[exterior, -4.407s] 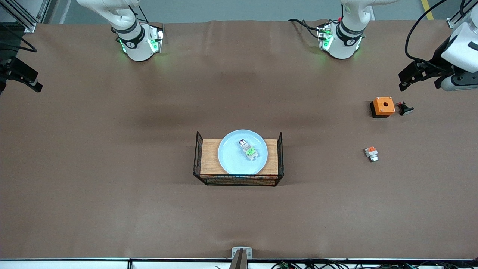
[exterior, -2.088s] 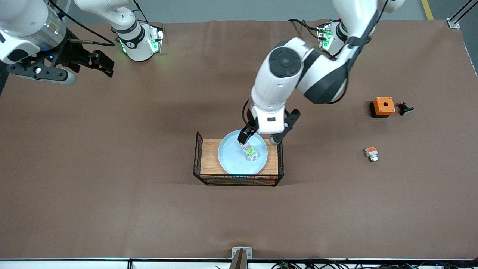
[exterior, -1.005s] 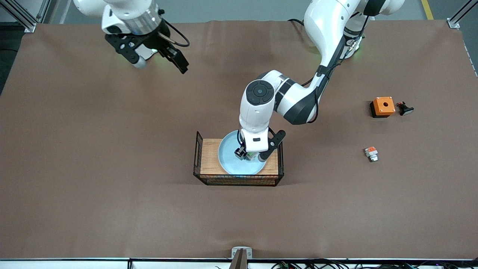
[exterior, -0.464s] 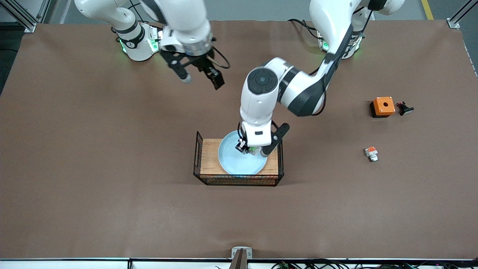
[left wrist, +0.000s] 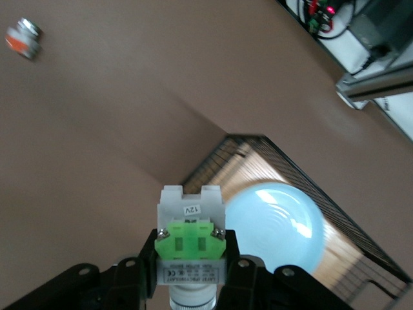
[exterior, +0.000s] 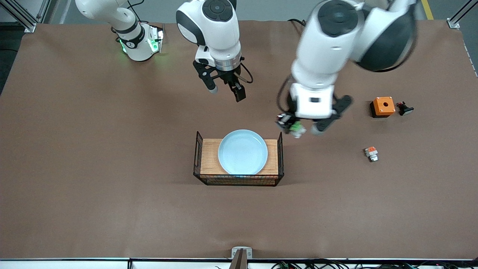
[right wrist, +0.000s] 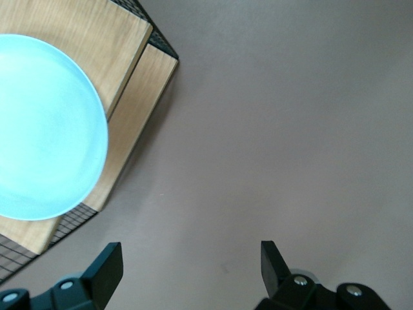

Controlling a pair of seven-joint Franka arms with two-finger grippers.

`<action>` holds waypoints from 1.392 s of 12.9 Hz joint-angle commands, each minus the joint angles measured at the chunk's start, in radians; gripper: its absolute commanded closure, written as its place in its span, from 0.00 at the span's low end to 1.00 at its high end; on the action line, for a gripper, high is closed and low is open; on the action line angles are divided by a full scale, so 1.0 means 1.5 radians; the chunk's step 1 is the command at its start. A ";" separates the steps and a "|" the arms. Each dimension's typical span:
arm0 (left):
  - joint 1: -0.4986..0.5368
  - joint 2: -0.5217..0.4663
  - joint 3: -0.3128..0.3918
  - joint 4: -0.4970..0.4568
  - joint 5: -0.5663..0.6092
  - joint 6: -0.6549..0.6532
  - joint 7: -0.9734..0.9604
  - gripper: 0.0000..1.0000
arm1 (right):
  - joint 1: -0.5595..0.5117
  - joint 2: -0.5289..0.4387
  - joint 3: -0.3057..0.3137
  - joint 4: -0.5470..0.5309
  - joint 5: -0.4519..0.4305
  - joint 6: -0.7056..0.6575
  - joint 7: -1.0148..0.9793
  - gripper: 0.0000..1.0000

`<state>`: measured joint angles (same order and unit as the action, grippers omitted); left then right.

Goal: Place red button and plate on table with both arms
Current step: 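Lift the button with the left gripper while the right gripper lowers, then set the button beside the red button while the right gripper reaches plate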

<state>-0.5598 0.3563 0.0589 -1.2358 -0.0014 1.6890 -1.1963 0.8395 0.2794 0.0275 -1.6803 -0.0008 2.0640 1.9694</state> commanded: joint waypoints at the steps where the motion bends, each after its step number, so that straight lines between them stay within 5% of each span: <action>1: 0.075 -0.022 -0.006 -0.039 0.004 -0.041 0.148 1.00 | 0.000 0.027 -0.002 0.024 -0.004 0.044 0.103 0.07; 8: 0.303 -0.042 -0.005 -0.213 -0.008 -0.005 0.531 0.99 | -0.038 0.115 -0.007 0.110 -0.016 0.069 0.175 0.07; 15: 0.446 -0.012 -0.005 -0.467 0.059 0.399 0.798 0.98 | -0.036 0.195 -0.007 0.158 -0.067 0.070 0.176 0.08; 18: 0.464 0.044 -0.004 -0.493 0.060 0.482 0.815 0.96 | -0.027 0.211 -0.007 0.159 -0.072 0.083 0.174 0.24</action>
<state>0.1165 0.3893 0.0611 -1.9552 0.0647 2.3483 0.0054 0.7907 0.5695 0.0111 -1.4748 -0.0776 2.1807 2.2088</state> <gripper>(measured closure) 0.590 0.163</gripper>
